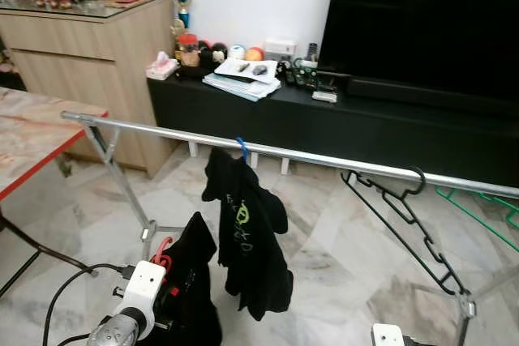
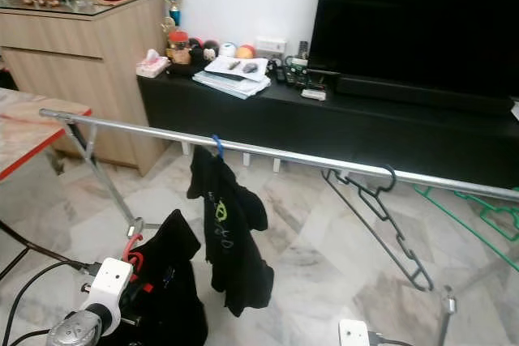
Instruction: Hang hanger
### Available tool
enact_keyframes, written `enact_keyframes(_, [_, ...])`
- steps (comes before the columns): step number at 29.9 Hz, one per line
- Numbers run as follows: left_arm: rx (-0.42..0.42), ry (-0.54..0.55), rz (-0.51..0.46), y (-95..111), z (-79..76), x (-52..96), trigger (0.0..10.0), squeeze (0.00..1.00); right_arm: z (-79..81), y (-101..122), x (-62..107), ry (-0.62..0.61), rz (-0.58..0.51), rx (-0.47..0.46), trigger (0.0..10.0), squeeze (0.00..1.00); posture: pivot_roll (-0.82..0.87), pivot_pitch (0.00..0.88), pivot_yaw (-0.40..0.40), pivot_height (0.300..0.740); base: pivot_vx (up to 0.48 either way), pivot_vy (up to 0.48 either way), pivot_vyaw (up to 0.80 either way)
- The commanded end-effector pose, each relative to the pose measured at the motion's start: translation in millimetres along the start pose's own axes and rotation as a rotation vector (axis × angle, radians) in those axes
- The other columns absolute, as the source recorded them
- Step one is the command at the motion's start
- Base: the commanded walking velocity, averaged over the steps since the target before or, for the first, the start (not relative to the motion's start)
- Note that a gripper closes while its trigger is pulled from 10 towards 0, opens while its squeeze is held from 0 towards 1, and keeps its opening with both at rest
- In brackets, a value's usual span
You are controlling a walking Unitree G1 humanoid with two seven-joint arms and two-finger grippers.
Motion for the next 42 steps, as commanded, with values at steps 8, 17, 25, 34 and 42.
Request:
enact_keyframes(8, [-0.062, 0.001, -0.066, 18, 8.3, -2.7, 10.0, 0.0, 3.5, -1, -0.2, 0.009, 0.01, 0.0, 10.0, 0.0, 0.13, 0.0, -0.026, 0.74, 0.0, 0.326, -0.73])
enact_keyframes(17, [-0.12, -0.009, -0.168, 48, 14.0, -5.0, 10.0, 0.0, 4.2, 0, -0.3, 0.011, 0.005, 0.003, 10.0, 0.0, 0.14, 0.0, -0.027, 0.74, 0.0, 0.07, -0.05])
enact_keyframes(25, [-0.144, -0.01, -0.226, 67, 15.1, -5.2, 10.0, 0.0, 4.6, 0, -0.3, 0.01, 0.004, -0.002, 10.0, 0.0, 0.14, 0.0, -0.025, 0.74, 0.0, 0.0, 0.0])
enact_keyframes(34, [-0.2, -0.034, -0.287, 95, 16.3, -9.3, 10.0, 0.0, 5.0, 0, -0.3, 0.011, 0.002, -0.002, 10.0, 0.0, 0.14, 0.0, -0.024, 0.74, 0.0, 0.0, 0.0])
enact_keyframes(42, [-0.209, -0.097, -0.32, 119, 7.5, -25.2, 10.0, 0.0, 6.2, -1, -0.3, 0.011, 0.001, -0.002, 10.0, 0.0, 0.13, 0.0, -0.015, 0.74, 0.0, 0.0, 0.0])
Point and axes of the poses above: a point about 5 cm out from each wrist's last joint towards the gripper, its own x axis pointing back from the gripper into the wrist, its own y axis along the axis of the wrist's last joint, z = x × y, the point moved 1 cm from there along -x, pointing out of the wrist towards the gripper, and after that the axes turned 13 degrees about -x, right-handed, at the moved point
